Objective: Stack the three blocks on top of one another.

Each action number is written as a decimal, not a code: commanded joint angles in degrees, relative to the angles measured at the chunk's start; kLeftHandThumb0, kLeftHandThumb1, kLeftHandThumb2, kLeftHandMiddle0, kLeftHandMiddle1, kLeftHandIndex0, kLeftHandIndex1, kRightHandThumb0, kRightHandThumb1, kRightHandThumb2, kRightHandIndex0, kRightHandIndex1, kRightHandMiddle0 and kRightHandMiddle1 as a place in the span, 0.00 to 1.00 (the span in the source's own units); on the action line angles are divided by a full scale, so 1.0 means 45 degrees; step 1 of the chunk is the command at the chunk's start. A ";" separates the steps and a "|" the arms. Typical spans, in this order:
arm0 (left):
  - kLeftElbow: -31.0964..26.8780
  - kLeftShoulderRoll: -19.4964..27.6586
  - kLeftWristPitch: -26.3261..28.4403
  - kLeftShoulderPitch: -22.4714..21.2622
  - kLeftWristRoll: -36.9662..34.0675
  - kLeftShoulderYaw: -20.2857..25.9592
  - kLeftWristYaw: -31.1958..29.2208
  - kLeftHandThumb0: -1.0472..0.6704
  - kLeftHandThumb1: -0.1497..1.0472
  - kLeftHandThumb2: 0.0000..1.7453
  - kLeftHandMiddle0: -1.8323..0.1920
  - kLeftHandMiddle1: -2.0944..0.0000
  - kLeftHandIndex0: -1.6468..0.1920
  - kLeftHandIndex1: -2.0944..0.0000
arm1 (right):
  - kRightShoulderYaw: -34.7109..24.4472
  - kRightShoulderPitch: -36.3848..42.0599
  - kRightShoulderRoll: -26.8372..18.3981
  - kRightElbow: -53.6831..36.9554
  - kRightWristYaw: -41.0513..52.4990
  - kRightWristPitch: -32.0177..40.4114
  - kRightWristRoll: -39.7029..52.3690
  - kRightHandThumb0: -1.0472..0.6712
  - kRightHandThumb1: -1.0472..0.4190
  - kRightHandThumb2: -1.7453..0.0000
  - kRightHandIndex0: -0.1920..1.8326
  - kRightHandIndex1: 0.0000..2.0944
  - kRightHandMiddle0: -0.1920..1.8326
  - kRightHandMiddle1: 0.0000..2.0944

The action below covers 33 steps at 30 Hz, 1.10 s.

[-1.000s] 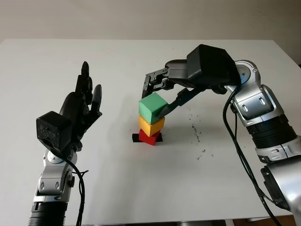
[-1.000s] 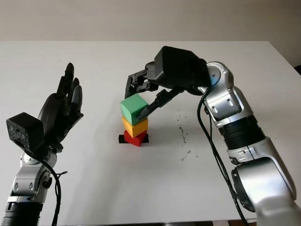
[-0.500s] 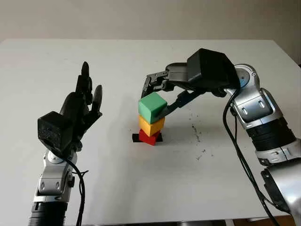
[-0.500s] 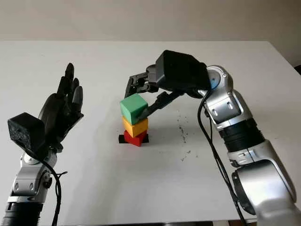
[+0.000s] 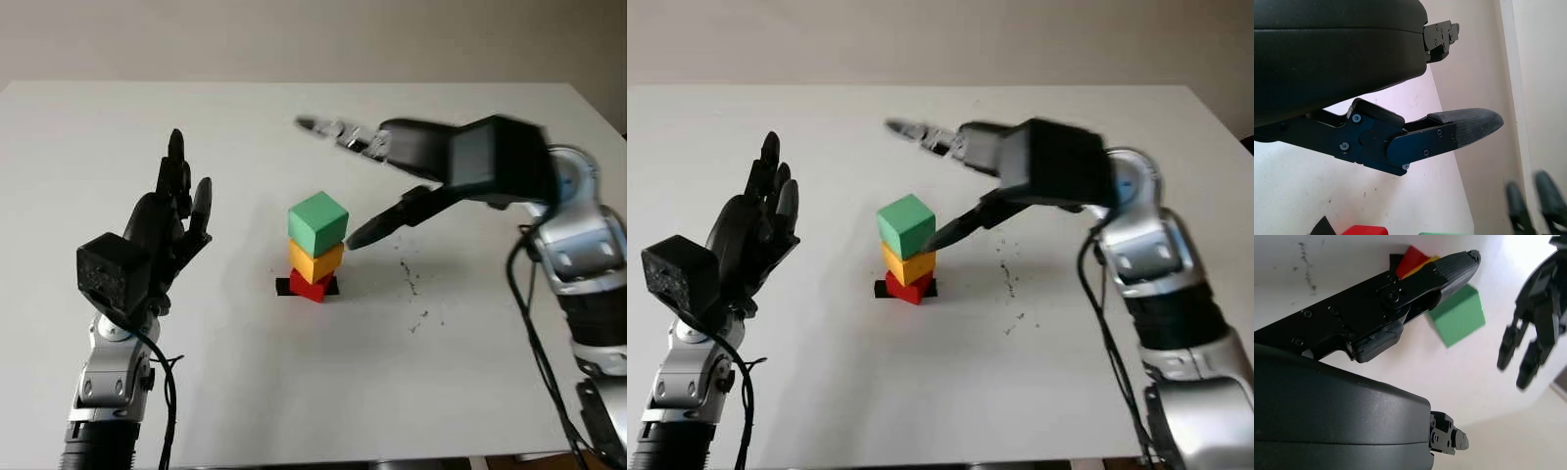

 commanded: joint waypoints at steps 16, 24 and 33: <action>0.0755 0.0237 -0.0435 -0.0510 -0.0290 0.0179 -0.0437 0.17 1.00 0.37 1.00 0.98 1.00 1.00 | -0.2816 0.6504 0.5255 -0.2179 -0.8340 0.1543 0.1603 0.28 0.00 0.62 0.00 0.00 0.00 0.00; 0.1331 0.0125 -0.0709 -0.0395 -0.0347 0.0180 -0.0367 0.16 1.00 0.37 0.99 0.98 0.99 1.00 | -0.1259 0.7133 0.6204 -0.1375 -0.9299 0.1365 0.0695 0.21 0.00 0.62 0.00 0.00 0.00 0.00; 0.1524 -0.0184 -0.1206 -0.0078 -0.0825 0.0287 -0.0492 0.16 1.00 0.36 0.97 0.97 0.98 0.98 | -0.0531 0.7312 0.7035 -0.0788 -1.0138 0.0644 0.0278 0.16 0.00 0.59 0.00 0.00 0.00 0.00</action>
